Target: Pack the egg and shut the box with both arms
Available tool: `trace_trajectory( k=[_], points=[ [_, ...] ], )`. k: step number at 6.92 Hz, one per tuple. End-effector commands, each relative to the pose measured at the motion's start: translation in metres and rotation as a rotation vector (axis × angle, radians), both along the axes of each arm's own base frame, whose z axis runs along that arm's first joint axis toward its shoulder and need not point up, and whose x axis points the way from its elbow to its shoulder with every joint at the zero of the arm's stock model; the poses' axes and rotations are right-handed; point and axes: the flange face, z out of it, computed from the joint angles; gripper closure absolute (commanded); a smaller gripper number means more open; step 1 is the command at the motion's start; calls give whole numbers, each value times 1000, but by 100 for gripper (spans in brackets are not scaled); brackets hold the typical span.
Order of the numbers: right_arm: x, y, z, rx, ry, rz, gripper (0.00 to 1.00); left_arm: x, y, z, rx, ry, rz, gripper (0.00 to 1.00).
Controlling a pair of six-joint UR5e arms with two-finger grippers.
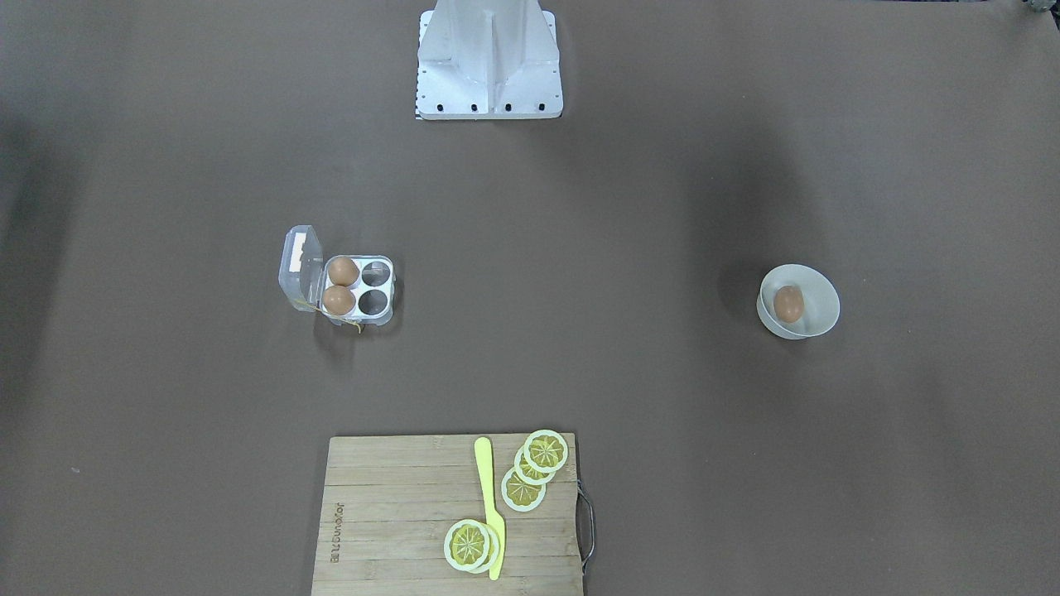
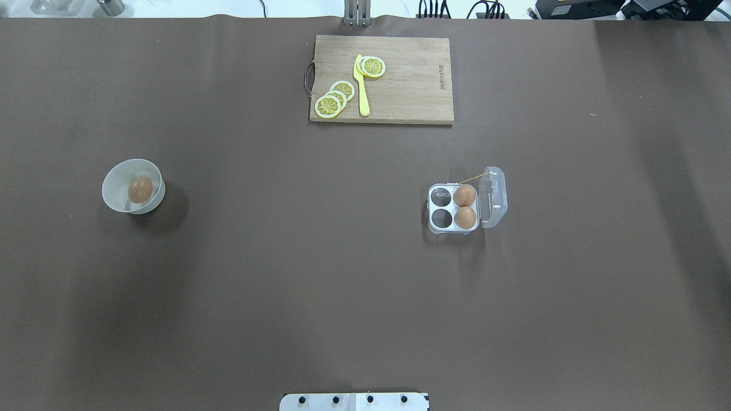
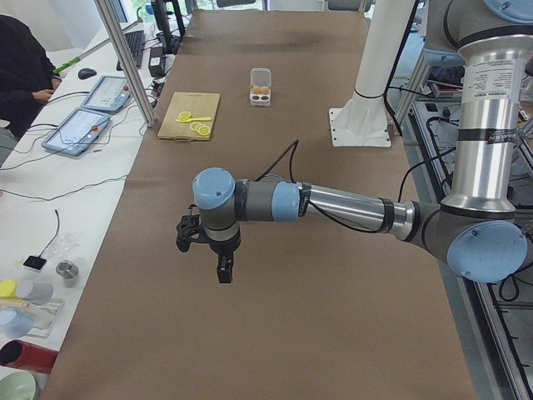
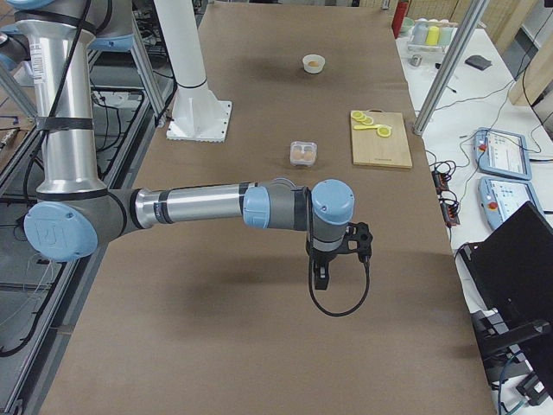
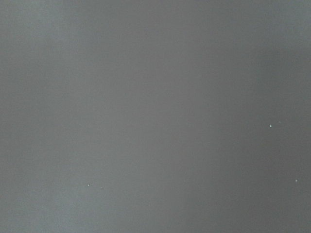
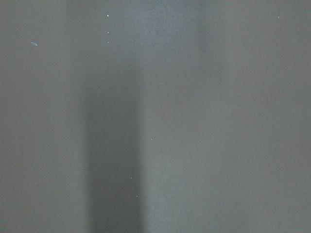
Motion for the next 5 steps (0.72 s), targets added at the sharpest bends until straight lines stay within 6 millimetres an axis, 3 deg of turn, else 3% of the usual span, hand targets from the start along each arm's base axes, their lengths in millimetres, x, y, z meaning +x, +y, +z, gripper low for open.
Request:
trace_trajectory(
  k=[1, 3, 4, 5],
  points=[
    [-1, 0, 2, -7, -11, 2, 0, 0, -3, -9, 14, -8, -2, 1],
    [-2, 0, -1, -4, -34, 3, 0, 0, -5, -15, 34, -13, 1, 1],
    [-3, -1, -2, -5, -40, 3, 0, 1, -10, 0, -1, -8, 5, 1],
    [-3, -1, -3, -2, -40, 3, 0, 1, -12, -9, 27, -10, 7, 1]
  ],
)
